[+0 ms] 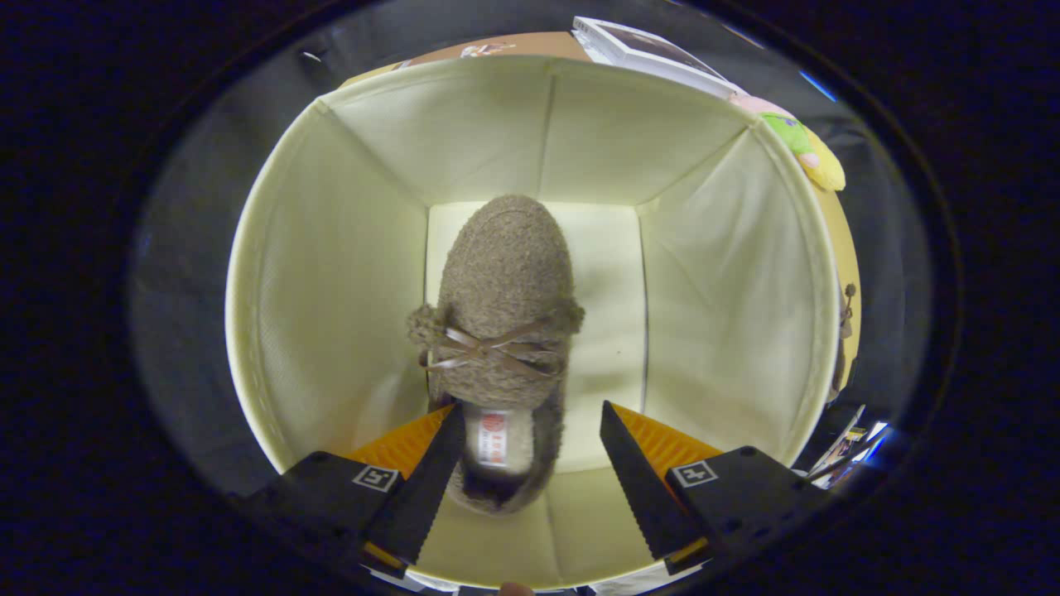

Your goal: Open the storage box then place both shoes into the box .Put the left shoe in first, then the right shoe, with the right side of both shoes facing outward in a uniform manner.

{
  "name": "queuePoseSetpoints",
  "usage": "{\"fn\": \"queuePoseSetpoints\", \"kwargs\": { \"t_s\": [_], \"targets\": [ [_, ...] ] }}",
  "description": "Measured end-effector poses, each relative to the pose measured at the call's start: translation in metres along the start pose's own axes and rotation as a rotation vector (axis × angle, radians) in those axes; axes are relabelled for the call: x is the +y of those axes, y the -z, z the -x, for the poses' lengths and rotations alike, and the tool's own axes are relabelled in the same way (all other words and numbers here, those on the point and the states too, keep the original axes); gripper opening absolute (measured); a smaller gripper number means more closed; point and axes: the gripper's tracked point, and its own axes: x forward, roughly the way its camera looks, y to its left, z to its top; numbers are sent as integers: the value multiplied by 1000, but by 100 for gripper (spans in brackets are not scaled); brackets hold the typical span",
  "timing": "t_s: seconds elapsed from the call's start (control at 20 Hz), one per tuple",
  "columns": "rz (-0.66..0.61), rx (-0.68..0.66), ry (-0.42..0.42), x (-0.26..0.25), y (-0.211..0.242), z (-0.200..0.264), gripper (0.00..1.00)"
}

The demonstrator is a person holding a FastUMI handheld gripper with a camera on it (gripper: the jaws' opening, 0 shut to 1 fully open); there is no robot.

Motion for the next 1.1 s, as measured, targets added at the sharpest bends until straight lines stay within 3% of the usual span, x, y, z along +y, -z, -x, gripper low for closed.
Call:
{"fn": "queuePoseSetpoints", "kwargs": {
  "t_s": [0.2, 0.4, 0.75, 1.1],
  "targets": [
    [-60, -63, -65, -8, -2, 31, 100],
    [-58, -141, -53, -34, -4, 71, 100],
    [-48, -260, 92, -128, -5, 128, 100],
    [-145, -231, 236, -252, 1, 118, 99]
  ]
}}
